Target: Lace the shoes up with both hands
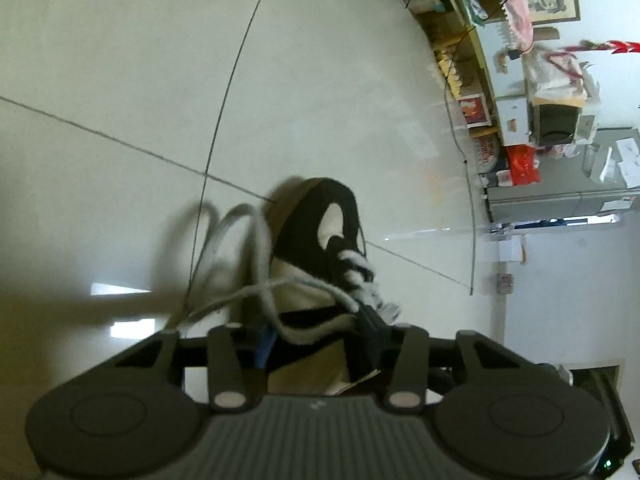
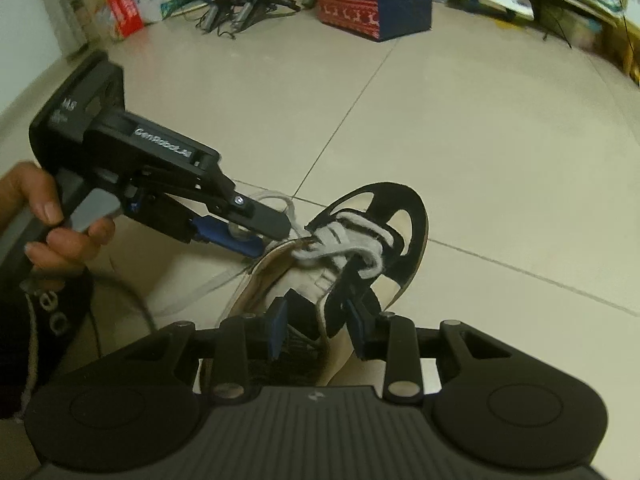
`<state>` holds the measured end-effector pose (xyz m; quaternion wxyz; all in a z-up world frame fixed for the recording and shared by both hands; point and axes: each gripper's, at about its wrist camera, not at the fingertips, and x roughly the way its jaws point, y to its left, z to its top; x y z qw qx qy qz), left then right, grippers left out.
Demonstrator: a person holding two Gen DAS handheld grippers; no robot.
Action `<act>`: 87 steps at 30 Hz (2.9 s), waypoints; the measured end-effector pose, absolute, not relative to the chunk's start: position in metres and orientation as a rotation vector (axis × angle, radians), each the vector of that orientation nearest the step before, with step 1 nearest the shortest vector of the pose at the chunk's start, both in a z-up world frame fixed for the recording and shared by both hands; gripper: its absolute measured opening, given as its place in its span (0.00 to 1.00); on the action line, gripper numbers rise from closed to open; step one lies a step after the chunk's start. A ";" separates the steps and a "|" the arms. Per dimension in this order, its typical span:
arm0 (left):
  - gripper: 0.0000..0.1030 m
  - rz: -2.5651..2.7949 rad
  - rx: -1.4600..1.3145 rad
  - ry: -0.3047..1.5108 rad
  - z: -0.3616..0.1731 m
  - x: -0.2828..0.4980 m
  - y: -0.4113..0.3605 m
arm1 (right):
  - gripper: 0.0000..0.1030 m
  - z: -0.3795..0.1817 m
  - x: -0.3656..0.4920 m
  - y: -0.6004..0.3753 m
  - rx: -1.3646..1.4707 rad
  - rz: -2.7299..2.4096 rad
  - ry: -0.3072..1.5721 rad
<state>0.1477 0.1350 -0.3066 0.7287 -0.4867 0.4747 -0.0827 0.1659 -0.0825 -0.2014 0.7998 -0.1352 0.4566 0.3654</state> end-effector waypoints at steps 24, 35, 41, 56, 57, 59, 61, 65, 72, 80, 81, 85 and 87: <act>0.03 -0.061 -0.667 1.038 -0.274 0.149 0.126 | 0.35 -0.200 0.152 -0.080 -0.413 0.779 0.880; 0.02 -0.069 -0.466 1.000 -0.256 0.140 0.115 | 0.31 -0.209 0.136 -0.064 -0.665 0.751 0.770; 0.02 -0.046 -0.460 1.017 -0.259 0.130 0.124 | 0.31 -0.209 0.151 -0.078 -0.551 0.718 0.838; 0.05 -0.040 -0.443 1.090 -0.273 0.122 0.127 | 0.32 -0.212 0.143 -0.080 -0.589 0.747 0.786; 0.07 -0.037 -0.451 1.092 -0.273 0.121 0.128 | 0.32 -0.210 0.140 -0.080 -0.601 0.762 0.767; 0.09 -0.037 -0.471 1.094 -0.272 0.119 0.131 | 0.32 -0.203 0.131 -0.080 -0.612 0.819 0.725; 0.17 -0.037 -0.485 1.101 -0.272 0.117 0.133 | 0.31 -0.198 0.125 -0.077 -0.621 0.860 0.706; 0.31 -0.028 -0.539 1.097 -0.270 0.114 0.140 | 0.31 -0.197 0.119 -0.067 -0.671 0.914 0.688; 0.35 -0.043 -0.575 1.112 -0.274 0.116 0.141 | 0.30 -0.205 0.119 -0.038 -0.923 1.094 0.725; 0.35 -0.075 -0.585 1.120 -0.276 0.116 0.136 | 0.26 -0.225 0.131 -0.015 -1.109 1.060 0.785; 0.35 -0.076 -0.591 1.124 -0.276 0.116 0.137 | 0.26 -0.226 0.132 -0.013 -1.125 1.065 0.788; 0.35 -0.071 -0.610 1.132 -0.278 0.116 0.139 | 0.29 -0.240 0.132 -0.012 -1.193 1.063 0.761; 0.35 -0.067 -0.613 1.127 -0.277 0.116 0.140 | 0.30 -0.245 0.132 -0.013 -1.218 1.059 0.746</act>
